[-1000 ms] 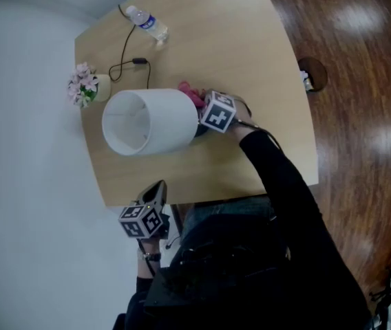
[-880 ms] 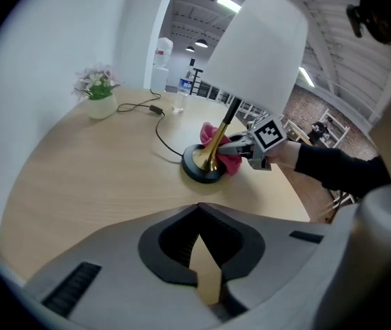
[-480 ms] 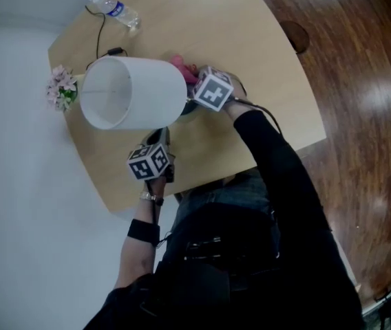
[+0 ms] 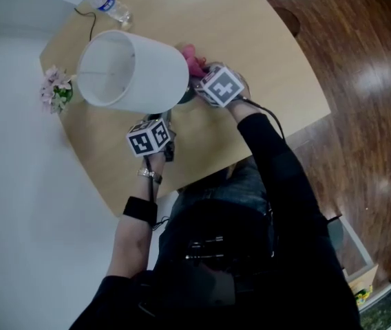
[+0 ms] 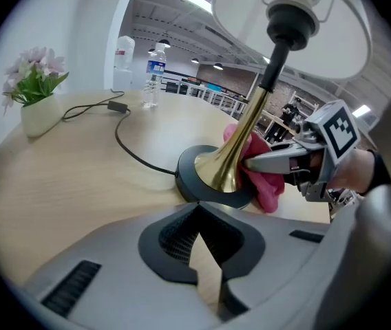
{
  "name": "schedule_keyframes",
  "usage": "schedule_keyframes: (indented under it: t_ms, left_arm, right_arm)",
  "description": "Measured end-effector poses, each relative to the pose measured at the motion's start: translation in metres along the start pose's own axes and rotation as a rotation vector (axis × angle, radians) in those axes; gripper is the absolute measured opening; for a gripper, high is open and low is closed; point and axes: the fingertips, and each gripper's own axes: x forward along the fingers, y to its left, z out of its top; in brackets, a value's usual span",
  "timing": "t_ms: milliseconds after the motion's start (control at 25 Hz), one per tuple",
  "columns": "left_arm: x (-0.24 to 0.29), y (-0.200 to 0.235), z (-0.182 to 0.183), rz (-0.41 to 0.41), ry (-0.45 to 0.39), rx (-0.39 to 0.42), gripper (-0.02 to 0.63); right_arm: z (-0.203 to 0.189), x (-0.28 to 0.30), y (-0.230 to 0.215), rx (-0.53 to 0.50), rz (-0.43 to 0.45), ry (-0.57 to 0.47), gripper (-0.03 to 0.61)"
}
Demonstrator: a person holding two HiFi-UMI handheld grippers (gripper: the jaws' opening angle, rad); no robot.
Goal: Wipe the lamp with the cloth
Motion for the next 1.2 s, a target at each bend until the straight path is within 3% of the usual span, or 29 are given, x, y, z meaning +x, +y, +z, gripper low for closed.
schedule_keyframes:
  t_ms: [520,640,760,1080,1200]
  left_arm:
    - [0.009,0.001,-0.003,-0.029,0.035,0.052,0.003]
    - [0.008,0.001,-0.004,-0.043,0.039,0.057,0.003]
    - [0.005,0.003,-0.003,-0.056,0.035,0.048,0.003]
    - [-0.015,0.025,-0.012,-0.049,0.027,0.031,0.003]
    - [-0.025,0.04,-0.016,-0.04,0.022,0.012,0.003]
  right_arm:
    - [-0.036,-0.007,0.038,0.15,-0.092,-0.042,0.08]
    - [-0.05,0.003,0.06,0.126,-0.091,-0.014,0.078]
    - [-0.06,0.011,0.067,0.07,-0.172,0.007,0.075]
    - [-0.042,0.029,0.11,-0.001,-0.117,0.033,0.075]
    - [-0.037,0.049,0.121,0.053,-0.099,0.02,0.075]
